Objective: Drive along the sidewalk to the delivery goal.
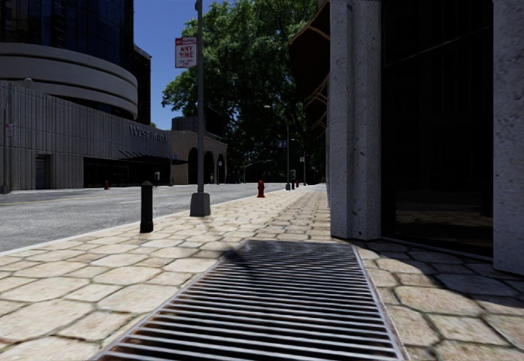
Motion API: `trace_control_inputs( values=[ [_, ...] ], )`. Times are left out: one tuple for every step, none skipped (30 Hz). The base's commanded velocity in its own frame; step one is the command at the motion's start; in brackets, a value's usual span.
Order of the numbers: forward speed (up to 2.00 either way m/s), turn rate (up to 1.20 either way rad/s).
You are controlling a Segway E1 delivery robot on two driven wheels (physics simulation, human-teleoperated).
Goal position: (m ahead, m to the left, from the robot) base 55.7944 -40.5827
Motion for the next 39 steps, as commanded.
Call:
trace_control_inputs(
  values=[
    [2.0,0.0],
    [2.0,0.0],
    [2.0,0.0],
    [2.0,0.0],
    [2.0,0.0],
    [2.0,0.0],
    [2.0,0.0],
    [2.0,0.0],
    [2.0,0.0],
    [2.0,0.0],
    [2.0,0.0],
    [2.0,0.0],
    [2.0,0.0],
    [2.0,0.0],
    [2.0,0.0],
    [2.0,0.0],
    [2.0,0.0],
    [2.0,0.0],
    [2.0,0.0],
    [2.0,0.0],
    [2.0,0.0],
    [2.0,0.0],
    [2.0,0.0],
    [2.0,0.0],
    [2.0,0.0],
    [2.0,0.0],
    [2.0,0.0],
    [2.0,0.0],
    [2.0,0.0],
    [2.0,0.0],
    [2.0,0.0],
    [2.0,0.0],
    [2.0,0.0],
    [2.0,0.0],
    [2.0,0.0],
    [2.0,0.0],
    [2.0,0.0],
    [2.0,0.0],
    [2.0,0.0]
  ],
)
